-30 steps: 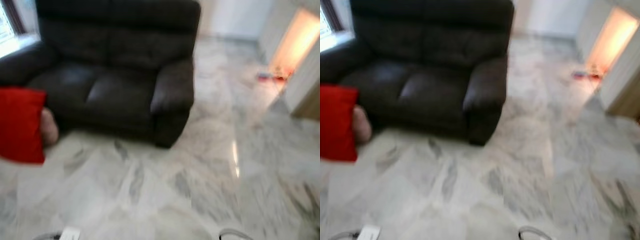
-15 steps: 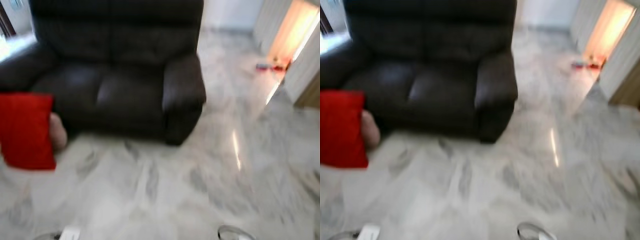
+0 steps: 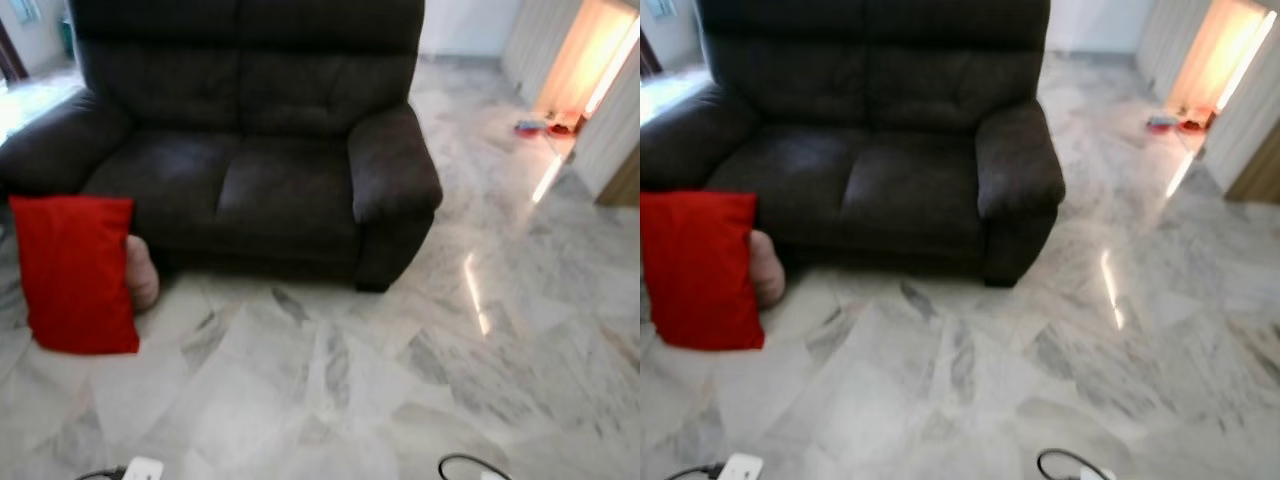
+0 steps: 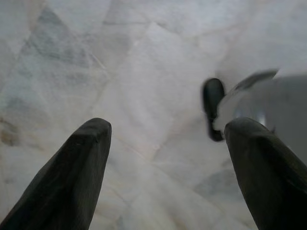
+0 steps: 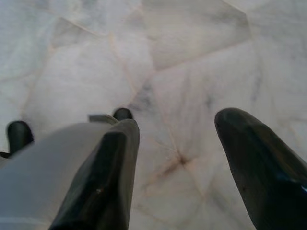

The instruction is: Move the pillow to the sofa from floor

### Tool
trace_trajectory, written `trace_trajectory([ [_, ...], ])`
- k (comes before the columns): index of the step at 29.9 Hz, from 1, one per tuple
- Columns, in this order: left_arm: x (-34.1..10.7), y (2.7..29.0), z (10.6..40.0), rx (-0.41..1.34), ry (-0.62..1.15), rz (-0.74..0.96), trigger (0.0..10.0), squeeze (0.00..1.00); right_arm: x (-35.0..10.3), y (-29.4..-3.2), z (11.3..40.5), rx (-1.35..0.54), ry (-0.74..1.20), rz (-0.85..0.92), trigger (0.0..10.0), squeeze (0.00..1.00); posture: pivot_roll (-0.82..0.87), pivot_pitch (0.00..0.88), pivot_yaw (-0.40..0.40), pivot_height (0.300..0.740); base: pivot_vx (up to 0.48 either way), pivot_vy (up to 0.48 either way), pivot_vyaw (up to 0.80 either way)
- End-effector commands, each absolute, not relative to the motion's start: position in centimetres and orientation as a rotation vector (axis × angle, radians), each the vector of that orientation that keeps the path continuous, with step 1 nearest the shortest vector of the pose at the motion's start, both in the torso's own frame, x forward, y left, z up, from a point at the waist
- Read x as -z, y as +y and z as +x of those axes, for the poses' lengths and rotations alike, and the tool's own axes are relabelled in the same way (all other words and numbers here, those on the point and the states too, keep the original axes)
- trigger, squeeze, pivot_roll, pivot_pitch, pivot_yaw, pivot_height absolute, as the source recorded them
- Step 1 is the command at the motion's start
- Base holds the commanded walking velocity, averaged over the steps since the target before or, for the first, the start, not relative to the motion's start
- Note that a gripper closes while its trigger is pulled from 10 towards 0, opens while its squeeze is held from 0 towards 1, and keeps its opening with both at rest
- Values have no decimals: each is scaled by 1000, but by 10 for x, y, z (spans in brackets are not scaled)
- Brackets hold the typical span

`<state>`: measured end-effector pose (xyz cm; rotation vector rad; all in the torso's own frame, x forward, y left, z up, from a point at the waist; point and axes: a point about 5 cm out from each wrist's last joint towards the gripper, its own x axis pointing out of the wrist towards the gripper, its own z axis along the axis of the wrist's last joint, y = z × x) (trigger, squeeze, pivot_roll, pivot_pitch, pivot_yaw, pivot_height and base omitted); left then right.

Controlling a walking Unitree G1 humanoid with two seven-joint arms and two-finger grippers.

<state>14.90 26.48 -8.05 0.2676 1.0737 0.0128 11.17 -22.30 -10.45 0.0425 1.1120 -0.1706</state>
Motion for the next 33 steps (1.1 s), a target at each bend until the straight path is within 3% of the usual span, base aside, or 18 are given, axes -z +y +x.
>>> trace_trajectory([
  [1, 82, 272, 140, -26, 1103, 280, 10000, 0, 104, -217, 117, 154, 1096, 58, 10000, 0, 19, 8, -66, 740, 0, 435, 0],
  [33, 81, 273, 141, -27, 1101, 282, 10000, 0, 104, -216, 119, 151, 1082, 71, 10000, 0, 19, 37, -62, 740, 0, 436, 0],
])
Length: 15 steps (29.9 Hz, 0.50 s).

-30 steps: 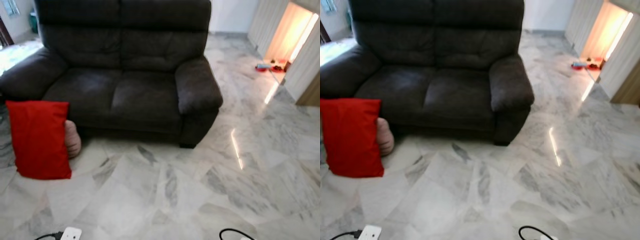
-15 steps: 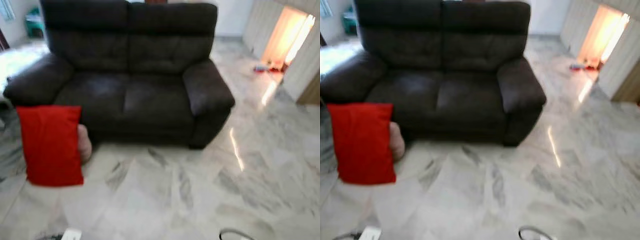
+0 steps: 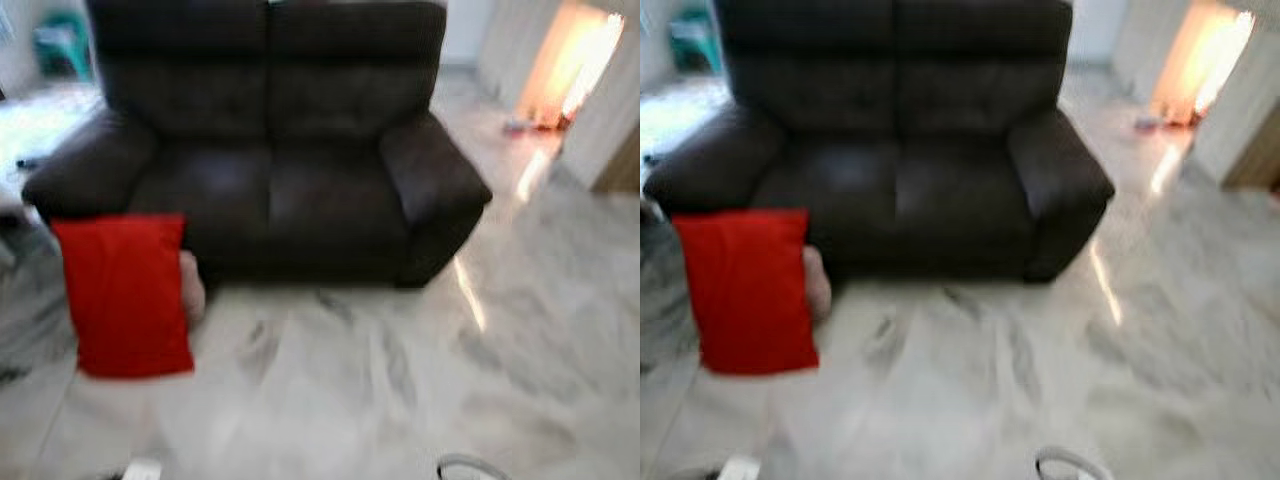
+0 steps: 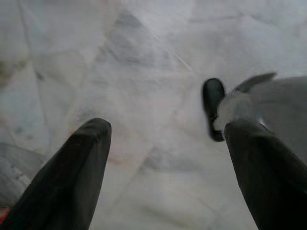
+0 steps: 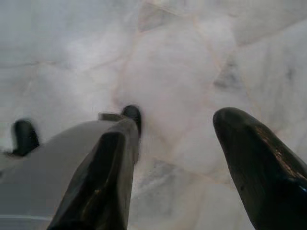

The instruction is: Move the pillow to the sofa from floor

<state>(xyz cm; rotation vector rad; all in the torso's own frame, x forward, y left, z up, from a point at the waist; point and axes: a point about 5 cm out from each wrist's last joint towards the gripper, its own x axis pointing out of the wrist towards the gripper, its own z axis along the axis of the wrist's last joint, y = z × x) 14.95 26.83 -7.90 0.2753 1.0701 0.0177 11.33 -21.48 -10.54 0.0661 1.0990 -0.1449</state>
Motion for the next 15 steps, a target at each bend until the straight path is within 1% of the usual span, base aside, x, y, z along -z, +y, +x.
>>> trace_trajectory([
  [1, 81, 273, 141, -27, 1101, 282, 10000, 0, 104, -216, 119, 151, 1082, 72, 10000, 0, 19, 38, -61, 740, 0, 435, 0],
  [15, 81, 273, 141, -31, 1100, 276, 10000, 0, 104, -215, 119, 136, 1088, 72, 10000, 0, 23, 58, -63, 740, 0, 435, 0],
])
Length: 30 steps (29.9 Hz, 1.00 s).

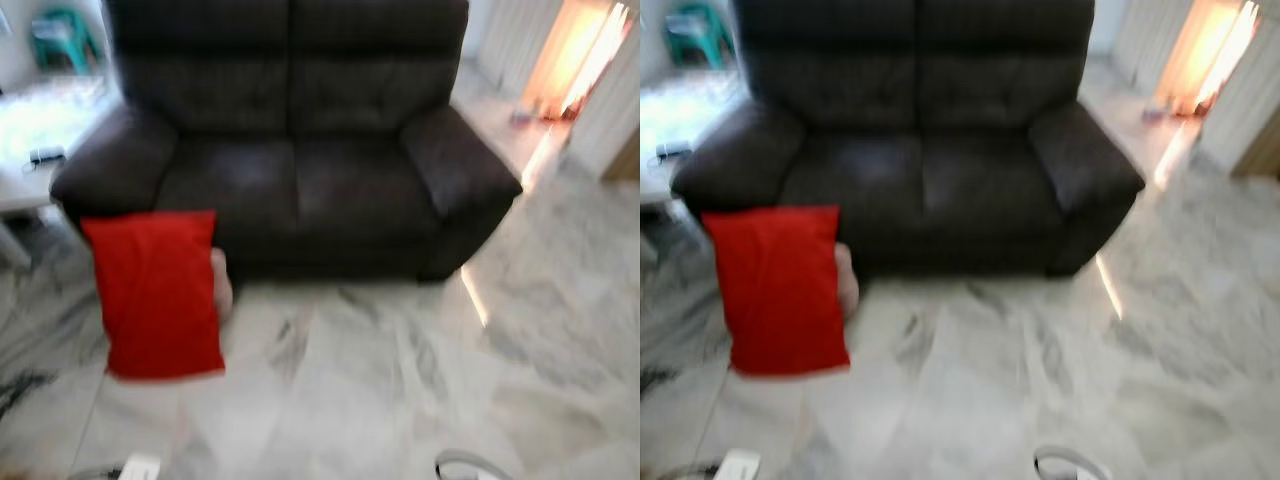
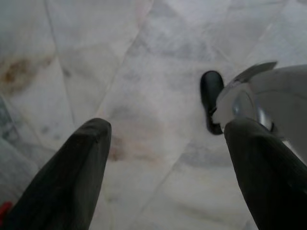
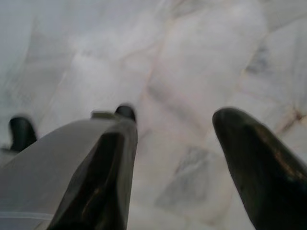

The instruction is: Move the pillow to the sofa from floor

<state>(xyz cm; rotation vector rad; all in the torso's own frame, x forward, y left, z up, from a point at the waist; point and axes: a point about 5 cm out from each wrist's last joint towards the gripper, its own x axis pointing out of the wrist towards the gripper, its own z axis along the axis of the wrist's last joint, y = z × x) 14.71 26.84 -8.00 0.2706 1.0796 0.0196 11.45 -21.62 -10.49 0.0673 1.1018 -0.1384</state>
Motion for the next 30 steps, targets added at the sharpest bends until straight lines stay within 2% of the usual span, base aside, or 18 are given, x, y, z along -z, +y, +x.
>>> trace_trajectory([
  [1, 81, 273, 141, -31, 1100, 276, 10000, 0, 104, -215, 119, 136, 1088, 71, 10000, 0, 23, 59, -64, 740, 0, 435, 0],
  [7, 81, 273, 141, -29, 1102, 281, 10000, 0, 104, -216, 119, 129, 1091, 66, 10000, 0, 22, 61, -65, 740, 0, 432, 0],
  [27, 80, 273, 142, -25, 1098, 274, 10000, 0, 103, -215, 121, 75, 1097, 15, 10000, 0, 20, 58, -63, 740, 0, 0, 0],
  [30, 80, 273, 142, -27, 1094, 274, 10000, 0, 103, -215, 122, 55, 1103, -5, 10000, 0, 22, 57, -64, 740, 0, 0, 800],
])
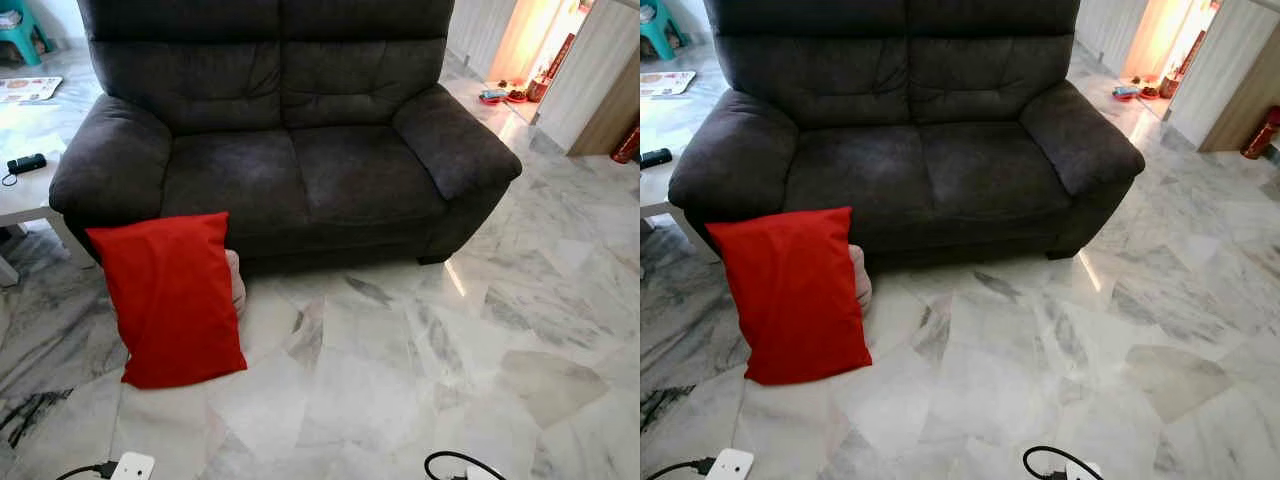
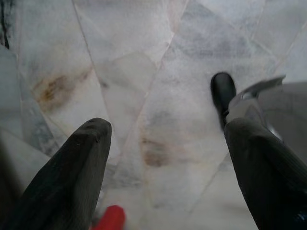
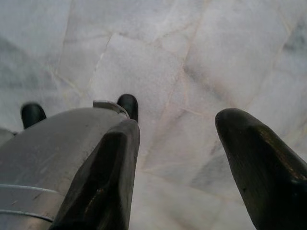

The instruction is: Move the pillow to the sofa from floor

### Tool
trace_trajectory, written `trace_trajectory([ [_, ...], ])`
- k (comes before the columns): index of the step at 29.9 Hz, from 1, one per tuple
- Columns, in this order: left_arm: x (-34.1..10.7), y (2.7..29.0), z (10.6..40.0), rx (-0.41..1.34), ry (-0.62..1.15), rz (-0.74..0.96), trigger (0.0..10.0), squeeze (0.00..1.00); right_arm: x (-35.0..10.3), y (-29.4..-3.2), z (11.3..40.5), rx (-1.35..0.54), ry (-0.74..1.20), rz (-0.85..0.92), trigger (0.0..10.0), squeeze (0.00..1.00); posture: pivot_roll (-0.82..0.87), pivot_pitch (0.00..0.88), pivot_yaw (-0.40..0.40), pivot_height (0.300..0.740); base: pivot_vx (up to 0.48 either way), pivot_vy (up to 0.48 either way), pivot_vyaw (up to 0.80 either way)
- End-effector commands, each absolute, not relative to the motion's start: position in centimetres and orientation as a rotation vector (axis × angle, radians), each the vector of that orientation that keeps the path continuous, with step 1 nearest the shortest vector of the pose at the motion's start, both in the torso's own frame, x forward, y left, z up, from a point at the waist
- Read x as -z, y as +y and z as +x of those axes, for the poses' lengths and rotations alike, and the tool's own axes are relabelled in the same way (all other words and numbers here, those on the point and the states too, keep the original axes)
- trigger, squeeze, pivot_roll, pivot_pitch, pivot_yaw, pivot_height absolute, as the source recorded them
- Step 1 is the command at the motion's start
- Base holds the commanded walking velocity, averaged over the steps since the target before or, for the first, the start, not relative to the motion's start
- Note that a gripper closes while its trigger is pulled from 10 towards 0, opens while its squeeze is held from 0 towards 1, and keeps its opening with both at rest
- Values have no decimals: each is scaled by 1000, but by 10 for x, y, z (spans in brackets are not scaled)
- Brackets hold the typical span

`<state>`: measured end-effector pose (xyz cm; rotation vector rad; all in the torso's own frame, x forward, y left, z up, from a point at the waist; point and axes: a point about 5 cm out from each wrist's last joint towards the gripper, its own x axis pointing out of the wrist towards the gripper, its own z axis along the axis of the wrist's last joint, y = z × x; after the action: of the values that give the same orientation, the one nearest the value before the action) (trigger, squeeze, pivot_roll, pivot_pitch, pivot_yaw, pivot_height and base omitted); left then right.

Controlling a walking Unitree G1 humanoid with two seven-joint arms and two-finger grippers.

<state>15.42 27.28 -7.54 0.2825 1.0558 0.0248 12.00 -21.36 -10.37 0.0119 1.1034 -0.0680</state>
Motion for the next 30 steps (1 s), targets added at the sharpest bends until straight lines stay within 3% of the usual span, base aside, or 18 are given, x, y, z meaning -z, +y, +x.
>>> trace_trajectory([
  [1, 80, 273, 142, -29, 1093, 274, 10000, 0, 103, -215, 122, 55, 1103, -4, 10000, 0, 22, 57, -64, 740, 247, 0, 800],
  [11, 80, 273, 142, -27, 1094, 276, 10000, 0, 103, -216, 121, 48, 1115, -12, 10000, 0, 21, 57, -64, 740, 249, 0, 775],
  [26, 80, 273, 143, -24, 1092, 277, 10000, 0, 103, -215, 122, 42, 1116, -17, 10000, 0, 21, 52, -64, 740, 257, 0, 0],
  [30, 80, 273, 143, -23, 1093, 278, 10000, 0, 103, -215, 122, 40, 1120, -22, 10000, 0, 21, 53, -64, 740, 264, 0, 680],
])
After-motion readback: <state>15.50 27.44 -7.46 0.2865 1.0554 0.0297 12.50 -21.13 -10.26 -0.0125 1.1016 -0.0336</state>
